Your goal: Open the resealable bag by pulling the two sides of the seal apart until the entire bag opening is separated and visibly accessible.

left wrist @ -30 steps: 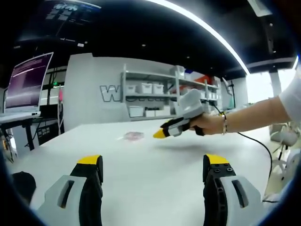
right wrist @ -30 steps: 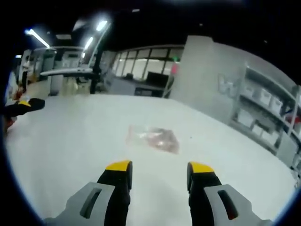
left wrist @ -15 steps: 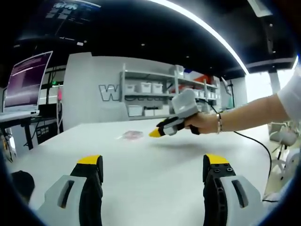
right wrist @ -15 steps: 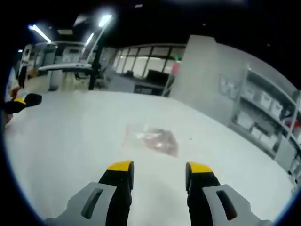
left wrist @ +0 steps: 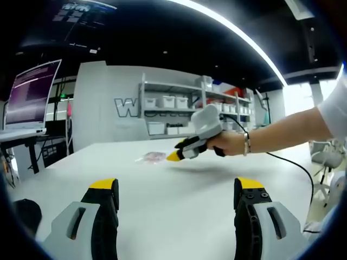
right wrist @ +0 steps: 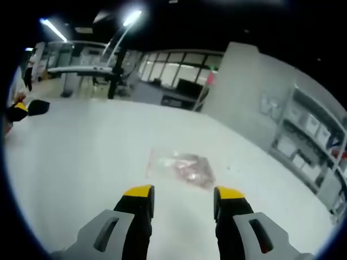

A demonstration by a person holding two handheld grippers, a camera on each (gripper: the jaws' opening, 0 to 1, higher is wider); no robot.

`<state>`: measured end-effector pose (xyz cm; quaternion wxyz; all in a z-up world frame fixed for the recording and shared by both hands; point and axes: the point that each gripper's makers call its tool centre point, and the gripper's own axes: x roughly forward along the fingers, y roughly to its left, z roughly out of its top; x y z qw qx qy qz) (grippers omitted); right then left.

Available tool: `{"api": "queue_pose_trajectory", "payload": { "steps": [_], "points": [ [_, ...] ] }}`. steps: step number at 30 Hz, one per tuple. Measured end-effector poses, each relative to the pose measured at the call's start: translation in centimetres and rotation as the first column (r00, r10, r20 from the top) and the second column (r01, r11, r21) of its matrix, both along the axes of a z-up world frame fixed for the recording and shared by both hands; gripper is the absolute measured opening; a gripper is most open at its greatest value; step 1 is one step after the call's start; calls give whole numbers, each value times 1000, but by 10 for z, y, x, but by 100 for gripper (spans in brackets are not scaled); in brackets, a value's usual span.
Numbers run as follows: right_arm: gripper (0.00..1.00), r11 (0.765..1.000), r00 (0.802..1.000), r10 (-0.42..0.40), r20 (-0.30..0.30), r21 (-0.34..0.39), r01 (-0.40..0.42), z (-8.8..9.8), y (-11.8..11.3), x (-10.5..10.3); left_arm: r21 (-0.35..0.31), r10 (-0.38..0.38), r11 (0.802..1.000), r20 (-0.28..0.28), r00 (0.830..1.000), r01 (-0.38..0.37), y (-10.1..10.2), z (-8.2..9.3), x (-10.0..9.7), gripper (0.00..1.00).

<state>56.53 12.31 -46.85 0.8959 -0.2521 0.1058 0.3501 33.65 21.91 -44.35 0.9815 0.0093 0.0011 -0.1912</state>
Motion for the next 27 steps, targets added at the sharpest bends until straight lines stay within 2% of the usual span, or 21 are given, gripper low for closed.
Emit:
{"api": "queue_pose_trajectory", "payload": {
  "steps": [8,19,24,27],
  "points": [
    [40,995,997,53,59,-86,-48,-1,11,4,-6,-1,1000,-2,1000,1,2,-1,2,86],
    [40,992,996,73,58,-111,-66,-6,17,11,-9,3,1000,2,1000,-3,5,0,2,86],
    [39,981,991,98,94,-175,-80,-8,18,17,-11,2,1000,4,1000,-2,5,1,3,86],
    [39,965,983,135,128,-244,-101,-10,19,19,-13,2,1000,5,1000,-2,5,1,3,86]
  ]
}}
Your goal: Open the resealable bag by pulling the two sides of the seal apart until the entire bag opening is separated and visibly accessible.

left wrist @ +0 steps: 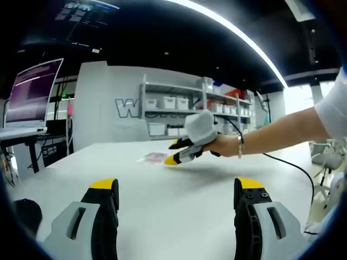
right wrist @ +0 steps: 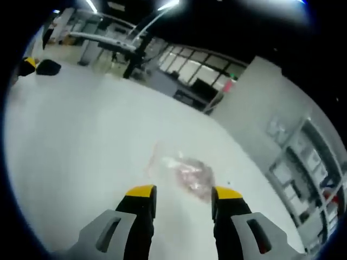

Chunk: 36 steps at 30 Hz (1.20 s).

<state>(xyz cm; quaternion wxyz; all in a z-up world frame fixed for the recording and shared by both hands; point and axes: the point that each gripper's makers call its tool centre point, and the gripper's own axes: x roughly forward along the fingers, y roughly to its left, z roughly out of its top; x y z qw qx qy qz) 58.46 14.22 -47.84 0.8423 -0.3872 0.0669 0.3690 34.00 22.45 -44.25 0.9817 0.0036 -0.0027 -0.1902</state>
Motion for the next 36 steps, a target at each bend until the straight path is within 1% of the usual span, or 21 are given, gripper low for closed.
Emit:
{"api": "queue_pose_trajectory", "payload": {
  "steps": [3,5,9,11,12,19,21,23,26,28,29,33,36],
  "points": [
    [39,998,999,27,44,-59,-25,-1,1,2,-1,2,1000,1,1000,-2,1,0,0,86],
    [39,996,997,42,60,-85,-37,-2,3,2,-3,4,1000,3,1000,-4,2,1,1,86],
    [39,994,996,54,66,-99,-47,-2,6,6,-4,4,1000,1,1000,-4,2,0,1,86],
    [39,991,994,65,83,-123,-55,-2,7,7,-4,4,1000,1,1000,-4,2,0,1,86],
    [39,987,992,74,100,-148,-59,-1,6,6,-5,4,1000,2,1000,-4,2,0,1,86],
    [37,977,984,112,138,-197,-83,1,9,11,-10,8,1000,6,1000,-8,4,2,-1,86],
    [36,970,978,134,157,-221,-97,0,11,12,-10,8,1000,8,1000,-8,4,2,-1,86],
    [35,967,975,154,160,-228,-115,0,14,11,-12,8,1000,9,1000,-8,4,3,-2,86],
    [33,954,963,193,187,-266,-140,-1,17,14,-9,10,1000,12,1000,-10,5,4,-4,86],
    [31,947,958,210,195,-285,-149,-2,19,16,-8,11,1000,15,1000,-11,5,6,-5,86],
    [31,942,953,222,205,-297,-155,-5,22,17,-9,12,1000,17,1000,-12,6,6,-5,86],
    [30,935,947,239,216,-314,-165,-5,24,18,-13,15,1000,23,1000,-14,7,8,-5,86],
    [30,935,947,241,213,-312,-168,-4,24,22,-16,18,1000,23,1000,-17,8,7,-4,86]
  ]
}}
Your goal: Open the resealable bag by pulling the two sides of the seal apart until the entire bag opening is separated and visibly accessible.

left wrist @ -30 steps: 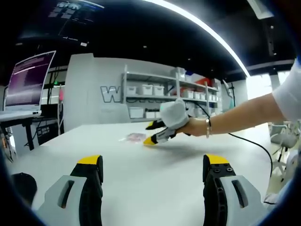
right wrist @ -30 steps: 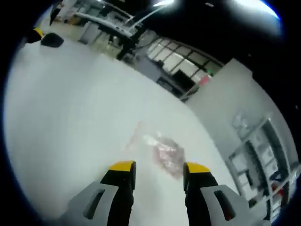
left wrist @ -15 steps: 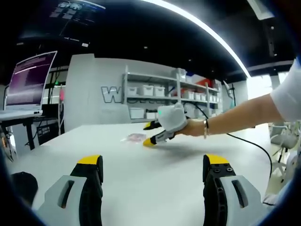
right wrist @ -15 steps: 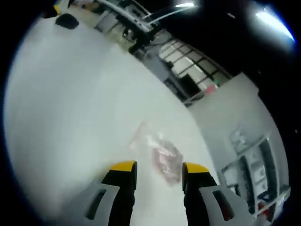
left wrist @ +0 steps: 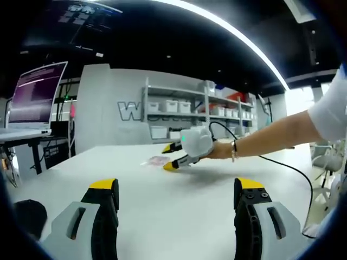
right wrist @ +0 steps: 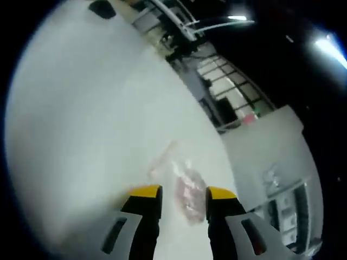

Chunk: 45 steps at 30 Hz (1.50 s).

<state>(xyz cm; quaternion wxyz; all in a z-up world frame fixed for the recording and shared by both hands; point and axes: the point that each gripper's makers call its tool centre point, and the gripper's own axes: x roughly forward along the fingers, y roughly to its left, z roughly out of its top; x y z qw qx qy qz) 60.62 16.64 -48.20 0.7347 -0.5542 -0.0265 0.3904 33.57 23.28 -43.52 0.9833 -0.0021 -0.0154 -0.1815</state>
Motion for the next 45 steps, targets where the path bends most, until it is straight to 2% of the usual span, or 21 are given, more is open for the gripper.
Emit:
{"api": "queue_pose_trajectory", "payload": {
  "steps": [11,18,26,31,34,37,39,45],
  "points": [
    [27,999,1000,16,-27,34,-15,-1,6,7,-4,14,1000,-2,1000,-14,6,0,1,86],
    [15,997,996,59,-67,57,-55,-7,13,-1,-6,16,1000,-3,1000,-16,4,-1,0,86],
    [1,996,994,77,-78,42,-74,-15,22,-3,-5,16,1000,-1,1000,-16,0,-1,-3,86],
    [0,997,993,67,-92,43,-63,-18,20,-8,-4,16,1000,0,1000,-16,0,-1,-6,86],
    [0,996,991,38,-126,85,-27,-21,18,-9,-4,16,1000,0,1000,-16,0,-2,-6,86],
    [0,986,984,2,-178,167,28,-18,14,-7,-3,16,1000,1,1000,-16,0,-2,-7,86],
    [0,972,980,-20,-196,227,65,-10,10,-4,-3,17,1000,3,1000,-16,1,-1,-8,86],
    [0,934,972,-70,-224,328,143,12,-5,5,-1,10,1000,1,1000,-10,0,-2,-7,86]
  ]
}}
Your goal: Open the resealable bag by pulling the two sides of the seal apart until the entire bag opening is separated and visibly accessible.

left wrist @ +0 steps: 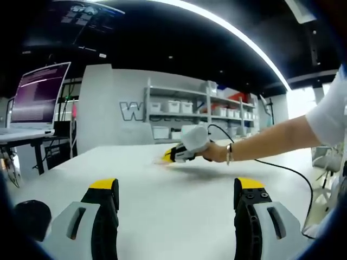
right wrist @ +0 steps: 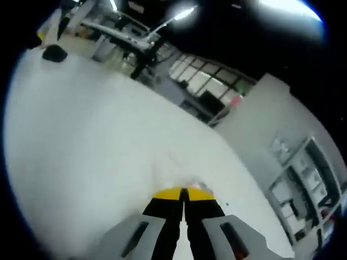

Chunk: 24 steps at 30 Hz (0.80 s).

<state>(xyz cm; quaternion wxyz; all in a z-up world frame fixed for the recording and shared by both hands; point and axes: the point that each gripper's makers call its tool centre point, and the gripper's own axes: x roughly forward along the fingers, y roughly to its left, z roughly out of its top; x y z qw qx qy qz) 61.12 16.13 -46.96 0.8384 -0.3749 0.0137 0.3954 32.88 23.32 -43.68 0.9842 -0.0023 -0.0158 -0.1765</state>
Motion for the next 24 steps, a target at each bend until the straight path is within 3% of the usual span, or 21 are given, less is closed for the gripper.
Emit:
{"api": "queue_pose_trajectory", "payload": {
  "steps": [3,9,13,24],
  "points": [
    [0,993,998,-41,-41,107,45,14,-7,4,-3,-2,1000,0,1000,2,0,0,1,86],
    [0,945,984,-116,-134,291,151,42,-26,18,-4,-2,1000,5,1000,2,2,3,3,86],
    [0,920,980,-128,-154,351,175,55,-33,29,-4,2,1000,5,1000,-2,5,4,3,86],
    [0,892,974,-123,-188,409,192,68,-35,40,1,0,1000,14,1000,0,3,10,0,86]
  ]
}}
